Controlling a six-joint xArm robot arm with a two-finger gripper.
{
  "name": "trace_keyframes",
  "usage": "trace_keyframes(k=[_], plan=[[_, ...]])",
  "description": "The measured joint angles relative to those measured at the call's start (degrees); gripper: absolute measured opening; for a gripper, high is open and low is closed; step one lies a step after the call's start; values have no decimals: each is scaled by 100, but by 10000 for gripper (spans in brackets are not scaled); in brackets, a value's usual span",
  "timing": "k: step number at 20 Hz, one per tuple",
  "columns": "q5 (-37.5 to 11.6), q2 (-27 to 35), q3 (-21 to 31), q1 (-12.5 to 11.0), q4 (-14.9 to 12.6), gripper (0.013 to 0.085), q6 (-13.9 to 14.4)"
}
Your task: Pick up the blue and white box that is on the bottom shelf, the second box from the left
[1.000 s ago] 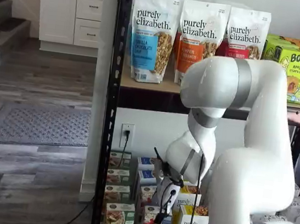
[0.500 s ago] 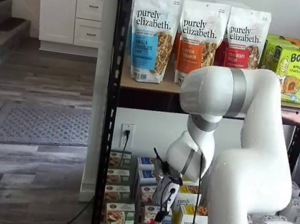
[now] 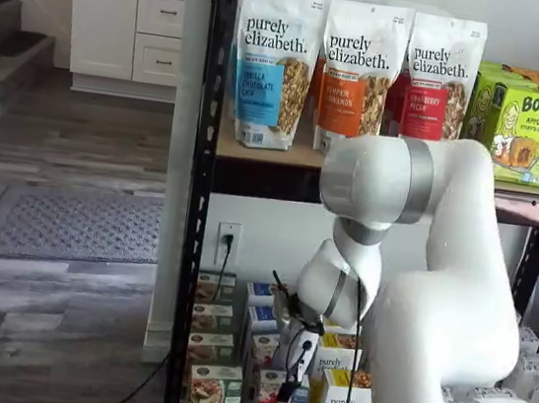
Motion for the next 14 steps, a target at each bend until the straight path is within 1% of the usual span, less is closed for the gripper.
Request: trace_keyframes(k=[11, 14], plan=[[41, 254, -223, 28, -519, 850, 476], [116, 247, -212, 13, -792, 850, 706]])
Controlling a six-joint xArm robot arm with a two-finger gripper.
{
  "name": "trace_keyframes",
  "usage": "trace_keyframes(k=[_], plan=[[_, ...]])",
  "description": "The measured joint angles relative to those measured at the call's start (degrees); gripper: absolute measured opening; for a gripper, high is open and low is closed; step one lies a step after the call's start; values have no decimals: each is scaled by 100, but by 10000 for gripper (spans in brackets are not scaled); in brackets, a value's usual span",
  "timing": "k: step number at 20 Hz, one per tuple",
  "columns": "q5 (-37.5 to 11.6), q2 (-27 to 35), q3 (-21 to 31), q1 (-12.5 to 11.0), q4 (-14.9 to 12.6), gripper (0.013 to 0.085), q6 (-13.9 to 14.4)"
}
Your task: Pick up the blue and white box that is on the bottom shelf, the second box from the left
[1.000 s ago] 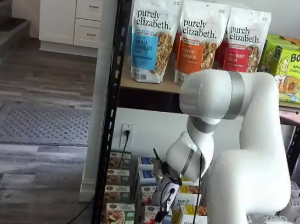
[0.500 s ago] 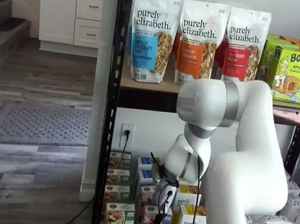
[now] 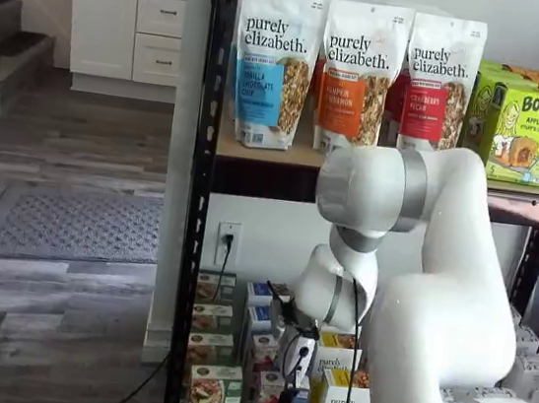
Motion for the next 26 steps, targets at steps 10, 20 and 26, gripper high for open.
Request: trace_keyframes(k=[10, 20, 26], plan=[[-203, -23, 161, -9, -24, 850, -17], [-366, 68, 141, -13, 262, 850, -293], [-312, 74, 135, -50, 206, 690, -277]])
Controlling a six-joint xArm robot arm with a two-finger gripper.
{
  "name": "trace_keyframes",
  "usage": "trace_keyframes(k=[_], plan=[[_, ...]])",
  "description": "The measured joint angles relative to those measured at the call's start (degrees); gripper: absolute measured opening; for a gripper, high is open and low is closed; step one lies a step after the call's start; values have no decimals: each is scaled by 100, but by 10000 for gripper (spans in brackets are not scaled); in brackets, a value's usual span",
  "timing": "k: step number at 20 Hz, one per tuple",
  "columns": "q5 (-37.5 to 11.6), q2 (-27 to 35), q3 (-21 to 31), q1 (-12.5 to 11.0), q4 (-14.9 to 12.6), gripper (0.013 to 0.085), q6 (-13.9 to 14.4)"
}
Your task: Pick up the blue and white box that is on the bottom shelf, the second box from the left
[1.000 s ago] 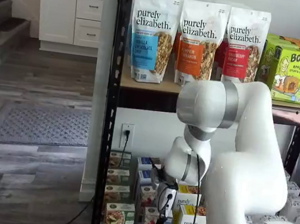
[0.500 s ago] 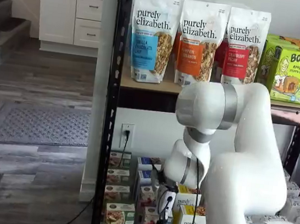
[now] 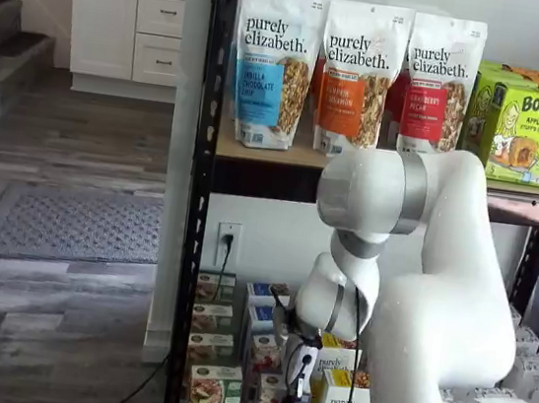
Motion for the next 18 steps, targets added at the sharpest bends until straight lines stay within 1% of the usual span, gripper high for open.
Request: trace_keyframes(k=[1, 5, 10, 11, 12, 13, 14, 16, 18], plan=[[8, 3, -4, -3, -7, 650, 4], [41, 16, -27, -10, -69, 650, 54], [66, 7, -34, -13, -3, 650, -4], [68, 1, -29, -14, -1, 610, -6], [70, -5, -23, -14, -2, 610, -4], [72, -11, -16, -14, -5, 570, -2], [74, -16, -10, -13, -5, 570, -2], [73, -26, 5, -9, -3, 490, -1], [72, -38, 23, -5, 12, 490, -10]])
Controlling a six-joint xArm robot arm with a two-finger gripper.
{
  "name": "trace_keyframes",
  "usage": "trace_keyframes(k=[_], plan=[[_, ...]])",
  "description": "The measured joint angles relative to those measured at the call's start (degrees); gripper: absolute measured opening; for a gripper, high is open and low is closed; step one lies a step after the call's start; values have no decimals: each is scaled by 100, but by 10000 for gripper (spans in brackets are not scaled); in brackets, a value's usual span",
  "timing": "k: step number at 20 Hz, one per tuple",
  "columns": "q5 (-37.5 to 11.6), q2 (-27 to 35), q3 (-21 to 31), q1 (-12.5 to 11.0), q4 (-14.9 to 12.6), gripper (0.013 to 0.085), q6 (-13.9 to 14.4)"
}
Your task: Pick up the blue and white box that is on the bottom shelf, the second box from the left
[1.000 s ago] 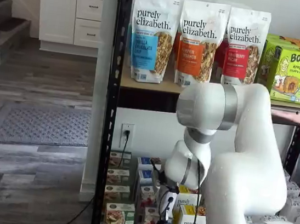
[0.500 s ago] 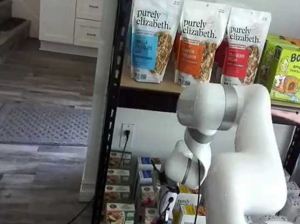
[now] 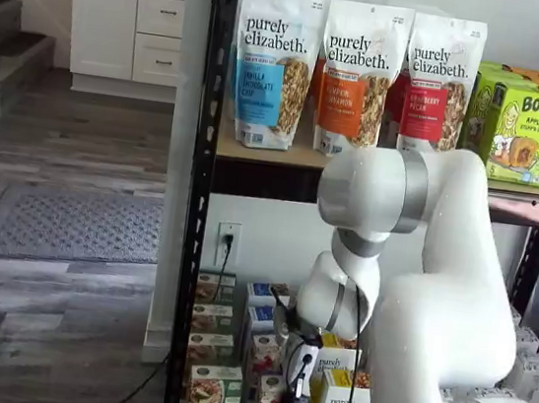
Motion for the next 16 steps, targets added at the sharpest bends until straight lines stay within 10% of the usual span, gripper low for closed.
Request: trace_keyframes(k=[16], plan=[[-68, -484, 604, 73, 302, 490, -224]])
